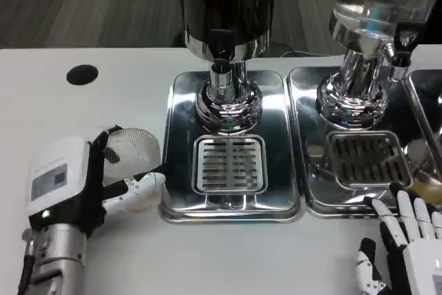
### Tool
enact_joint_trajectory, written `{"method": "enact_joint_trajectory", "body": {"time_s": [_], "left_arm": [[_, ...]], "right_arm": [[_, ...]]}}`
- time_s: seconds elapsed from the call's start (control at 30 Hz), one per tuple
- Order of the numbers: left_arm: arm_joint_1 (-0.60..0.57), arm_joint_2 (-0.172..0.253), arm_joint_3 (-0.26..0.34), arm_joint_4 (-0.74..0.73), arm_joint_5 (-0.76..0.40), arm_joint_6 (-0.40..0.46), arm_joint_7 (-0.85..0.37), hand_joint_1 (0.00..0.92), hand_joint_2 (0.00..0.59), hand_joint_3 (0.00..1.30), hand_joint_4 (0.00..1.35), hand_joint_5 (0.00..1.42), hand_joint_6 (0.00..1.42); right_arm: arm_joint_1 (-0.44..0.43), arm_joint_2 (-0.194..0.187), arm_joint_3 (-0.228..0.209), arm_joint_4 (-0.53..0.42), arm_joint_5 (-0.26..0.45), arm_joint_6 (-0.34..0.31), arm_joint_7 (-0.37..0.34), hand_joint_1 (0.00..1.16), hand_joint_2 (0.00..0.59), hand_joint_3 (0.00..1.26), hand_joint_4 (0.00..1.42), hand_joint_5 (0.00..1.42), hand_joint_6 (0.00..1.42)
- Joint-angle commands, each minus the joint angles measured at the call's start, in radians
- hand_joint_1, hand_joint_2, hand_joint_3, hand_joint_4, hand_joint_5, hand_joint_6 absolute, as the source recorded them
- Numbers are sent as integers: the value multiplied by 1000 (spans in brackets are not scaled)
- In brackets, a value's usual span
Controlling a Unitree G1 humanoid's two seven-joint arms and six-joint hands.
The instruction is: Grasp the cup under the faucet to collect the drink, then remove the cup.
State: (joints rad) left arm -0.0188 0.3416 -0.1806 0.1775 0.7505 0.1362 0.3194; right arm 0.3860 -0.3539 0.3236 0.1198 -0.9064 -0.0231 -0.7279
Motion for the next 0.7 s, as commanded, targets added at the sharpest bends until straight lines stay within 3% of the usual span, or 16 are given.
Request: {"method": "enact_joint_trajectory", "body": {"time_s": [0.03, 0.3, 0.7], "left_arm": [[28, -13, -8, 1, -4, 10, 15, 452, 46, 697, 684, 1026, 1412], [50, -39, 7, -4, -2, -19, 125, 498, 16, 835, 881, 1115, 1424], [55, -44, 6, -15, 3, -50, 195, 546, 6, 895, 957, 1142, 1424]], "right_arm": [[6, 1, -10, 13, 9, -12, -18, 27, 531, 194, 0, 0, 31], [9, 2, -11, 18, 15, -18, -16, 17, 532, 196, 0, 0, 47], [9, 0, -13, 25, 20, -24, -19, 9, 531, 196, 0, 0, 76]]}}
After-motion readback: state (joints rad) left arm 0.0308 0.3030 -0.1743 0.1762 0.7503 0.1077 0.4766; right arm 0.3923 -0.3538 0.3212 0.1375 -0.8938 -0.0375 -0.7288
